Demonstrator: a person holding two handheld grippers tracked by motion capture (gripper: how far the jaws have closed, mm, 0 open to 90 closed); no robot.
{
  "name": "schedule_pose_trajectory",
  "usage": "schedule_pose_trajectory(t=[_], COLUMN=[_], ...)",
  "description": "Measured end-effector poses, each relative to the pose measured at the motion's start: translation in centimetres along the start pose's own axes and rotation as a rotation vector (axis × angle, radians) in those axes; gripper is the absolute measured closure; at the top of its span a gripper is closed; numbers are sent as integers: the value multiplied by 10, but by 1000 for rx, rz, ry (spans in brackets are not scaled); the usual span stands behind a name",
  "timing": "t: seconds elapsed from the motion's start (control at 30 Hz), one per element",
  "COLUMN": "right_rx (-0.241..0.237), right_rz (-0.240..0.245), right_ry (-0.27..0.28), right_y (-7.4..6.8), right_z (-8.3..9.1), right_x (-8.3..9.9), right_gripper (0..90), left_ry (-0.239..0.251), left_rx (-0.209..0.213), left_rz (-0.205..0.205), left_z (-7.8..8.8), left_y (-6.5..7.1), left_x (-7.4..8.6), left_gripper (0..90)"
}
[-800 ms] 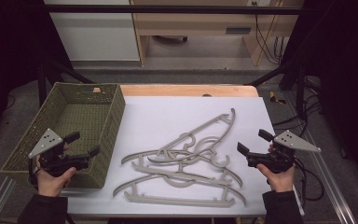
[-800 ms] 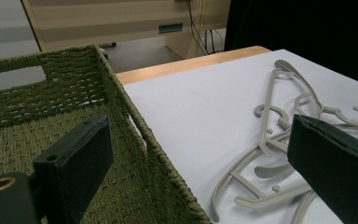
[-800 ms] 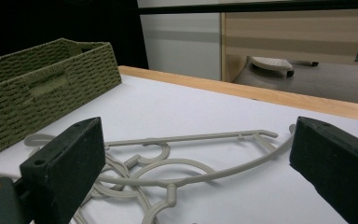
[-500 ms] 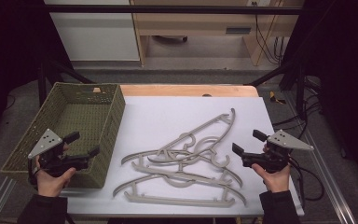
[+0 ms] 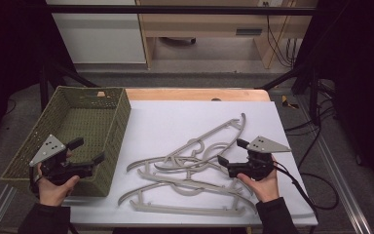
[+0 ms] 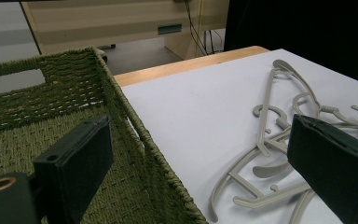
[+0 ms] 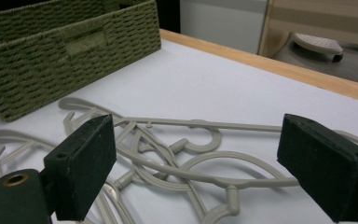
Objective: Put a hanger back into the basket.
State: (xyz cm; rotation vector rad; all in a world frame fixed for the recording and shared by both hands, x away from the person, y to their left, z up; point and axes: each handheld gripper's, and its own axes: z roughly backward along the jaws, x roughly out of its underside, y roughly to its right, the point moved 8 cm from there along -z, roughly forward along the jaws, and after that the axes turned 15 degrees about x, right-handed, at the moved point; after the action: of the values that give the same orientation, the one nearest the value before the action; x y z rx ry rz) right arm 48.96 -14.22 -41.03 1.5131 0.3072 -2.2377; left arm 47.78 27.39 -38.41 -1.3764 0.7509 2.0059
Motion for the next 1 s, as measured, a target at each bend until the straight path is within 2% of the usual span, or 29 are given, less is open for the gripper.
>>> schedule_pose_trajectory(t=[0.47, 0.53, 0.57, 0.67, 0.8, 0.83, 0.9, 1.0], right_rx=[-89, -88, -91, -110, -110, -124, -137, -124], right_rz=[79, 85, 102, 99, 125, 143, 139, 168], right_ry=[-125, -135, -158, -180, -208, -227, -242, -272], right_y=[-56, -59, -65, -71, -76, -82, -85, -92], right_z=[-47, -51, -60, -70, -79, -85, -90, -99], right_x=[9, 11, 15, 21, 26, 30, 33, 40], right_gripper=[199, 206, 215, 235, 242, 252, 261, 278], left_ry=[-11, -11, -11, -10, -10, -9, -7, -6], left_rx=[14, 15, 15, 15, 14, 13, 12, 11], left_rz=[-11, -14, -15, -13, -13, -13, -14, -17], left_z=[-4, -4, -4, -4, -3, -3, -3, -2], left_y=[5, 5, 5, 5, 4, 3, 3, 3], left_x=[1, 0, 0, 1, 1, 1, 0, 0], left_gripper=[65, 65, 65, 65, 65, 65, 65, 66])
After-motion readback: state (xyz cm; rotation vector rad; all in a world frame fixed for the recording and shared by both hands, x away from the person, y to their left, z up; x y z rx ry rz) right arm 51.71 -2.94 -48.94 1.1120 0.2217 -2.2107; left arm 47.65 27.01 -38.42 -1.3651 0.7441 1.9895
